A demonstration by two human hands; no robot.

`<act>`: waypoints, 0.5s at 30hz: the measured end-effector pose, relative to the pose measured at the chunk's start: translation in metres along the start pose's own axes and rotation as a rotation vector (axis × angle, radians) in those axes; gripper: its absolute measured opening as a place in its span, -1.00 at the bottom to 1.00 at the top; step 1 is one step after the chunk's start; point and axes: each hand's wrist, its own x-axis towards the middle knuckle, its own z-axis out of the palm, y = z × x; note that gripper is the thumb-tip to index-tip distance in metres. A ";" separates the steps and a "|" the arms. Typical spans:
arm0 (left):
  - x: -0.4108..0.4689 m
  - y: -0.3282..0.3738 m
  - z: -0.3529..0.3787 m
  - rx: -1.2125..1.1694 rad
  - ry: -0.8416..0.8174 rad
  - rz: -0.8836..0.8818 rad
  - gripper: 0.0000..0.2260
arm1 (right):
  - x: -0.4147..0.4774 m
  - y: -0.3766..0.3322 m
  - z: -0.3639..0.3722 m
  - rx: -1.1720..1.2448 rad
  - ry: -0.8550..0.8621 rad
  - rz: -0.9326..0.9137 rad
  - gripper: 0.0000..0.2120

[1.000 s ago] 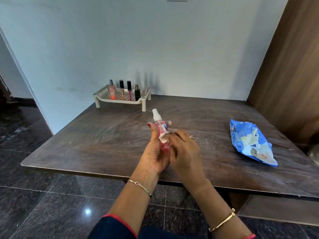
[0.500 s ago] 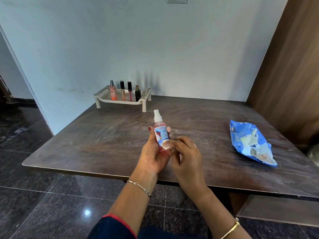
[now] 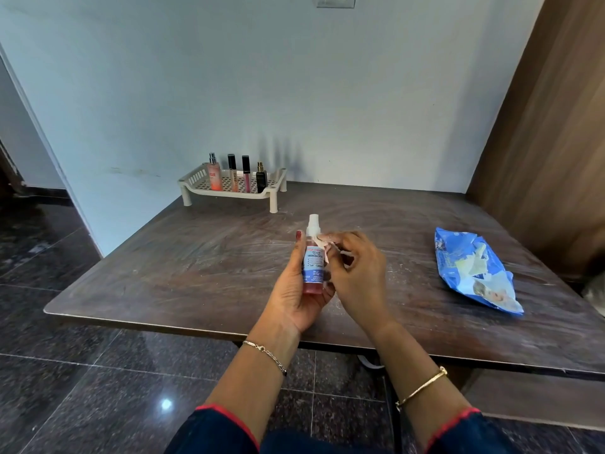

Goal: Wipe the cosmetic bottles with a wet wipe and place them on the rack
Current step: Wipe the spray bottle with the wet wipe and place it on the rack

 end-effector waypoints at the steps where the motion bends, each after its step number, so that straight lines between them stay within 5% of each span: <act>1: 0.001 0.001 -0.001 -0.006 0.005 0.007 -0.49 | -0.002 0.001 0.002 0.008 0.017 0.001 -0.78; 7: 0.007 0.008 -0.004 -0.092 0.073 0.093 -0.62 | -0.040 0.010 0.005 -0.024 -0.039 -0.157 -0.70; 12: 0.013 0.008 -0.013 -0.055 0.095 0.137 -0.58 | -0.049 0.013 -0.003 0.047 -0.145 -0.131 -0.65; 15: 0.011 0.008 -0.012 -0.049 0.104 0.123 -0.55 | -0.030 0.014 -0.006 0.094 -0.046 -0.035 -0.68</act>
